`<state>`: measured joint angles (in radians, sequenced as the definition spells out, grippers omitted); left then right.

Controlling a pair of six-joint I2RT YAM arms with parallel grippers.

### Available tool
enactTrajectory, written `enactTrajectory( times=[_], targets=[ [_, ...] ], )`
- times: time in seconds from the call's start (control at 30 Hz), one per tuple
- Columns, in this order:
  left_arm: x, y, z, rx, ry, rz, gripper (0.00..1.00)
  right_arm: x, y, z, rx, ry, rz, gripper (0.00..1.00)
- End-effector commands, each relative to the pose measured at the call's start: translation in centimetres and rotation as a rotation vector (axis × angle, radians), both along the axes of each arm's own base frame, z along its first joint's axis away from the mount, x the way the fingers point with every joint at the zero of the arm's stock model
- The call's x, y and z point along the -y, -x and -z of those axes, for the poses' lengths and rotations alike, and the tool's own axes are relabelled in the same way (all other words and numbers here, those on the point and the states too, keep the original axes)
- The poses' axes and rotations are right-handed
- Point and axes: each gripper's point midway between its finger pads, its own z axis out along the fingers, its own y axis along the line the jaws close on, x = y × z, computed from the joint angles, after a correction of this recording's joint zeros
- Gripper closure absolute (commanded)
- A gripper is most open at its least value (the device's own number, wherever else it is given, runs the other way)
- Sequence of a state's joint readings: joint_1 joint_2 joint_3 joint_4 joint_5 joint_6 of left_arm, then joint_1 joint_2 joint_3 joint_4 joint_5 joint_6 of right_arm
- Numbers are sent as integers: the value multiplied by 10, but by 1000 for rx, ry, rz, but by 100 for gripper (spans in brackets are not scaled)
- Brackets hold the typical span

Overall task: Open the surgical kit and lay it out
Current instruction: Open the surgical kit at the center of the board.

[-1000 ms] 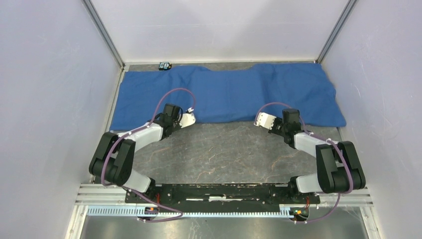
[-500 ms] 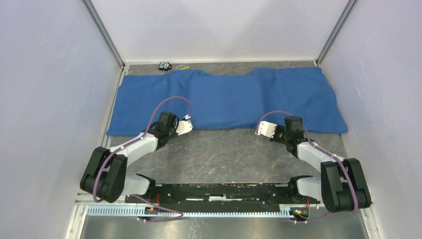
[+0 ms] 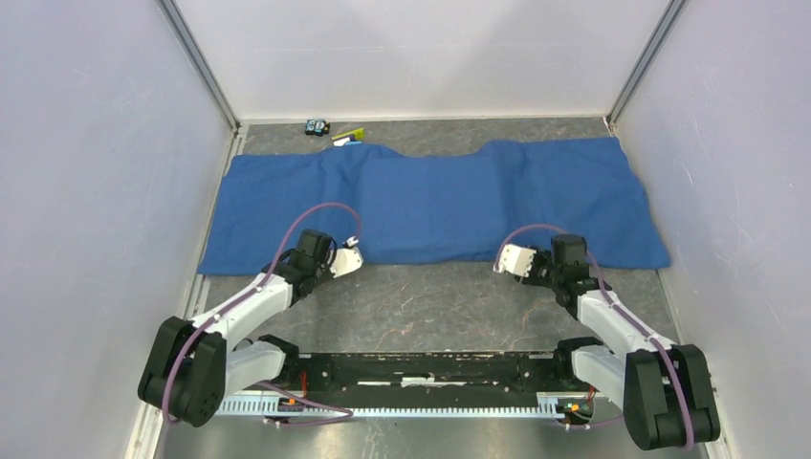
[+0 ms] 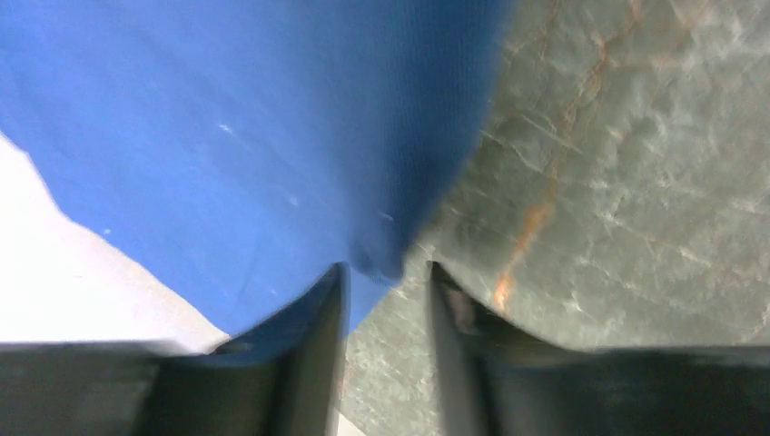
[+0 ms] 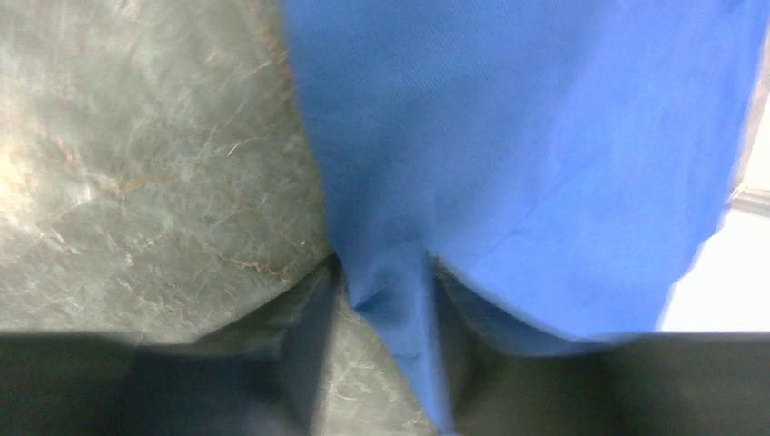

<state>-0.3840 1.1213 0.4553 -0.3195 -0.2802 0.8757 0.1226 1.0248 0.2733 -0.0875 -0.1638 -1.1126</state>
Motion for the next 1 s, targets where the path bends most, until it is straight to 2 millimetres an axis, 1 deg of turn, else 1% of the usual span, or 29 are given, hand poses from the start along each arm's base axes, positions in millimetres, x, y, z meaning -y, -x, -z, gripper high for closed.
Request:
enactTrajectory(
  times=[0.0, 0.03, 0.07, 0.1, 0.2, 0.27, 0.33, 0.4, 0.47, 0.5, 0.53, 0.57, 0.67, 0.77, 0.8, 0.83, 0.87, 0.9, 0.97],
  targets=[
    [-10, 27, -1, -126, -6, -69, 37, 4, 33, 19, -209, 1, 29, 28],
    [-4, 23, -9, -127, 22, -60, 21, 0, 27, 10, -202, -22, 24, 14],
    [0, 23, -16, -135, 42, -55, 12, -5, 26, 3, -207, -43, 16, 5],
    [5, 20, -26, -139, 62, -44, 7, -8, 18, -10, -194, -59, 10, 2],
    [18, 12, -57, -130, 114, -11, 4, -17, -7, -55, -141, -102, 3, 2],
    [25, 1, -81, -100, 150, 6, 3, -18, -32, -89, -82, -120, 27, 2],
    [33, -17, -108, -64, 212, 9, 2, -19, -61, -122, -26, -133, 55, 3],
    [36, -38, -130, -49, 272, -11, 3, -18, -89, -143, 2, -145, 91, 3],
    [41, -63, -145, -56, 353, -28, 3, -17, -118, -155, 9, -146, 116, 5],
    [39, -77, -154, -48, 387, -42, 3, -17, -134, -162, 18, -144, 121, 5],
    [39, -91, -155, -61, 413, -54, 4, -16, -148, -160, 11, -133, 125, 7],
    [37, -107, -160, -61, 434, -64, 4, -16, -165, -164, 17, -122, 123, 8],
    [30, -146, -161, -77, 451, -64, 5, -13, -205, -172, 28, -66, 111, 9],
    [23, -180, -147, -102, 459, -57, 6, -17, -243, -172, 0, -58, 110, 9],
    [20, -193, -142, -113, 467, -60, 7, -19, -256, -169, -15, -72, 121, 9],
    [18, -204, -142, -114, 476, -59, 7, -21, -266, -162, -34, -84, 133, 10],
    [15, -214, -133, -135, 484, -64, 8, -22, -275, -155, -51, -94, 151, 10],
    [12, -225, -125, -153, 487, -71, 8, -22, -282, -148, -60, -96, 166, 10],
    [11, -239, -111, -191, 493, -49, 11, -18, -289, -131, -70, -93, 208, 10]
  ],
)
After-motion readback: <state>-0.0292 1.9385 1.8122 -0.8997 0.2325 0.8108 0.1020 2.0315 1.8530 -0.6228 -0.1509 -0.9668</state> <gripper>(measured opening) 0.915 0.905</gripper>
